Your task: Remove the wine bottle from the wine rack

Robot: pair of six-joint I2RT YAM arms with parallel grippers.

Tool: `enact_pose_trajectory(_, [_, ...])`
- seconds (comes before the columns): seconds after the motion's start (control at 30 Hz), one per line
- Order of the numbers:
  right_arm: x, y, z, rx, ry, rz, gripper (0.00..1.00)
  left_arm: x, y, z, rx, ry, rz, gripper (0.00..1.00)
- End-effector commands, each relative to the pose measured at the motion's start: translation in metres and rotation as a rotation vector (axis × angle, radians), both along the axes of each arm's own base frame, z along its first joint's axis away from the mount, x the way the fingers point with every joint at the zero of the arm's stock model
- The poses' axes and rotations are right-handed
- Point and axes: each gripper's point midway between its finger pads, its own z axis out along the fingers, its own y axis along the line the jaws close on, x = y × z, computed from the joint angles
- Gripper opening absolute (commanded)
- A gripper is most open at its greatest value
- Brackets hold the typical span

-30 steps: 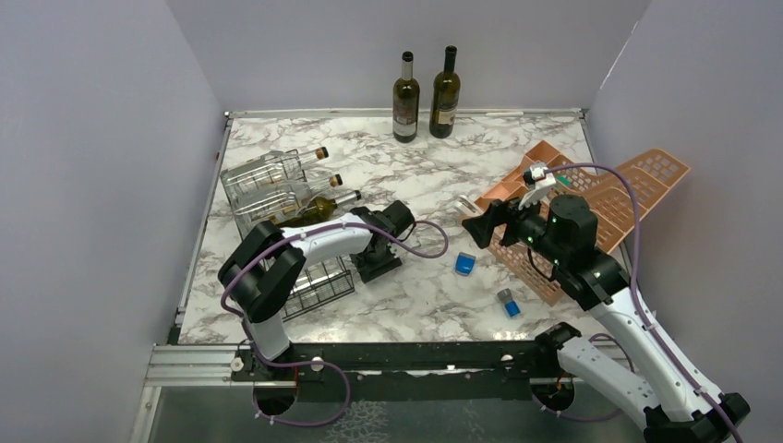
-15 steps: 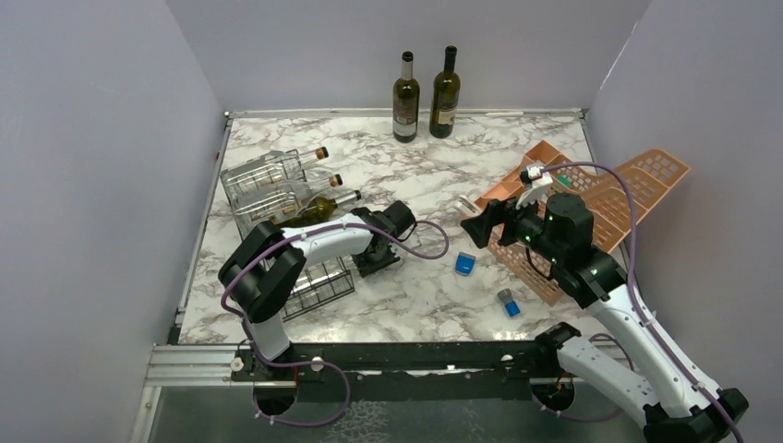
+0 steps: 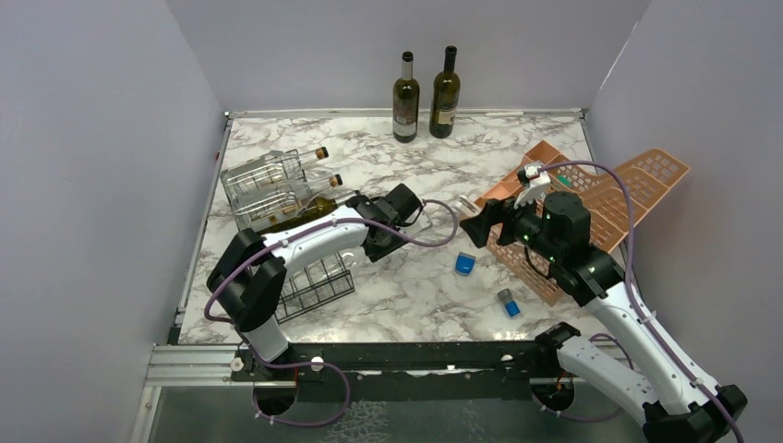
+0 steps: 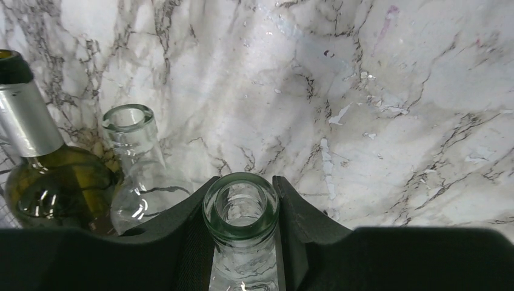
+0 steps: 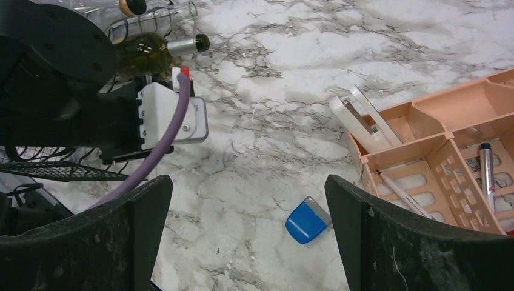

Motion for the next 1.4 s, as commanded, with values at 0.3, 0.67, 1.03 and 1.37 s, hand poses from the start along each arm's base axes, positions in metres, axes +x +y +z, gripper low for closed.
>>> enact_pose_trajectory(0.3, [0.009, -0.001, 0.013, 0.015, -0.046, -0.031, 1.0, 0.013, -0.059, 0.071, -0.223, -0.117, -0.03, 0.07])
enact_pose_trajectory(0.67, [0.007, 0.0, -0.002, 0.01, -0.017, -0.022, 1.0, 0.022, -0.076, 0.142, -0.38, -0.245, -0.03, 0.01])
enact_pose_trajectory(1.03, [0.007, 0.011, -0.01, 0.022, -0.011, 0.034, 1.0, 0.022, -0.071, 0.212, -0.59, -0.407, 0.03, 0.0])
enact_pose_trajectory(1.37, [-0.024, 0.065, 0.003, 0.121, -0.051, 0.435, 1.0, 0.016, -0.086, 0.277, -0.911, -0.495, 0.064, 0.0])
